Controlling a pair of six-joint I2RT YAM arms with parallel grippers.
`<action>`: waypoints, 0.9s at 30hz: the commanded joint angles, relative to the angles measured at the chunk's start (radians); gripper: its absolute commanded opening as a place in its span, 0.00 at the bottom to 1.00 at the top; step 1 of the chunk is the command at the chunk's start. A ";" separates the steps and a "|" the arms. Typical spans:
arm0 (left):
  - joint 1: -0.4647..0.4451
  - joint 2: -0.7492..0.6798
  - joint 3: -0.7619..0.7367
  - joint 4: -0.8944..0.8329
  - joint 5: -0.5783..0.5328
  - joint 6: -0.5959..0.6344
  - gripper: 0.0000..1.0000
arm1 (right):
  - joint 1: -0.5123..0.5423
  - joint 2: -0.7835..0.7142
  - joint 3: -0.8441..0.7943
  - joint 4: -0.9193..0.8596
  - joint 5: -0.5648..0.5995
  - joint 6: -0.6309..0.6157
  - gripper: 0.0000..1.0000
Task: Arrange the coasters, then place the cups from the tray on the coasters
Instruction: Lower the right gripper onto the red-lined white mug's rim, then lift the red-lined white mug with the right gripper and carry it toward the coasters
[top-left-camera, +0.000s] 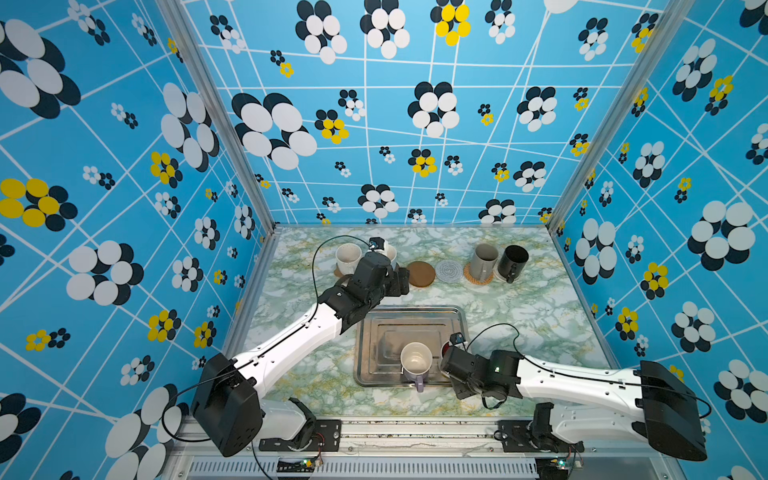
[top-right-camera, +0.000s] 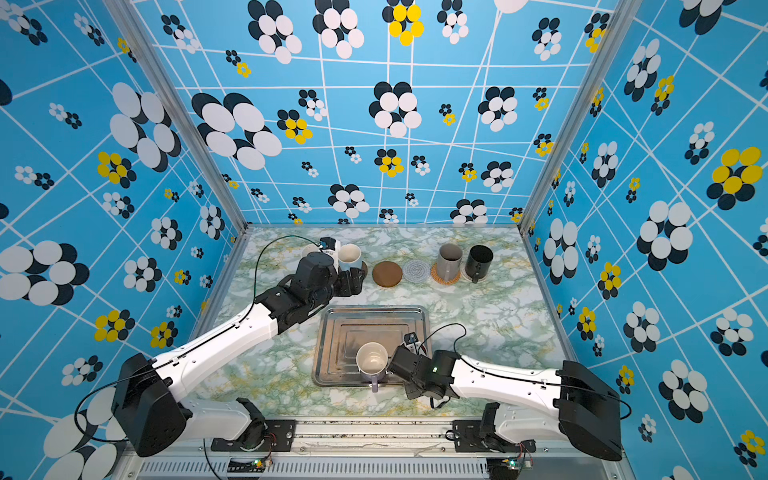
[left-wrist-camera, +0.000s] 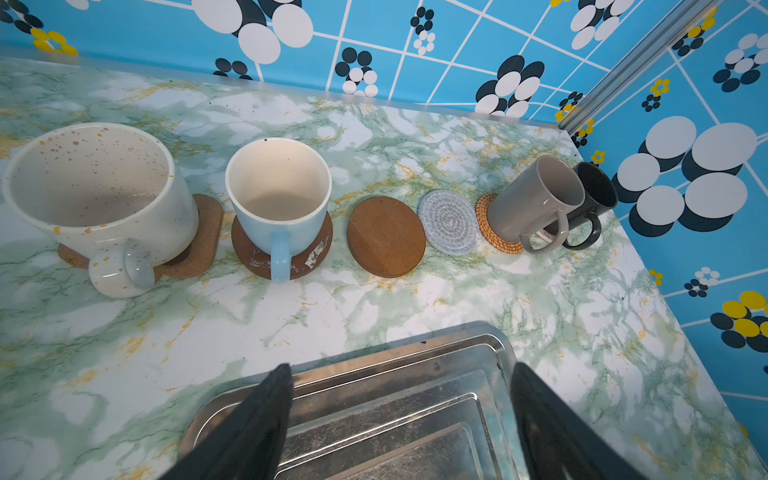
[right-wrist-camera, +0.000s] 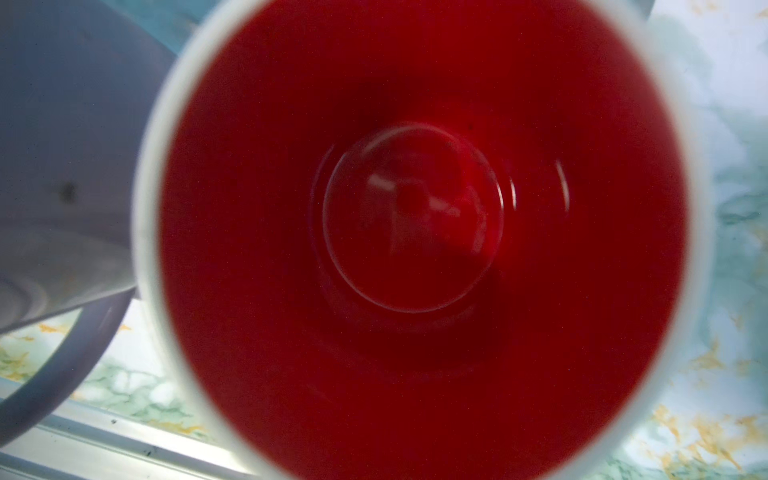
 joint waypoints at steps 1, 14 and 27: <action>0.005 0.011 0.029 -0.008 0.003 0.014 0.83 | 0.006 -0.011 0.043 -0.035 0.066 0.009 0.00; 0.006 0.017 0.023 -0.007 0.003 0.024 0.83 | 0.004 -0.041 0.112 -0.074 0.150 0.018 0.00; 0.023 0.015 0.006 0.004 0.023 0.025 0.84 | -0.121 -0.033 0.151 0.014 0.094 -0.084 0.00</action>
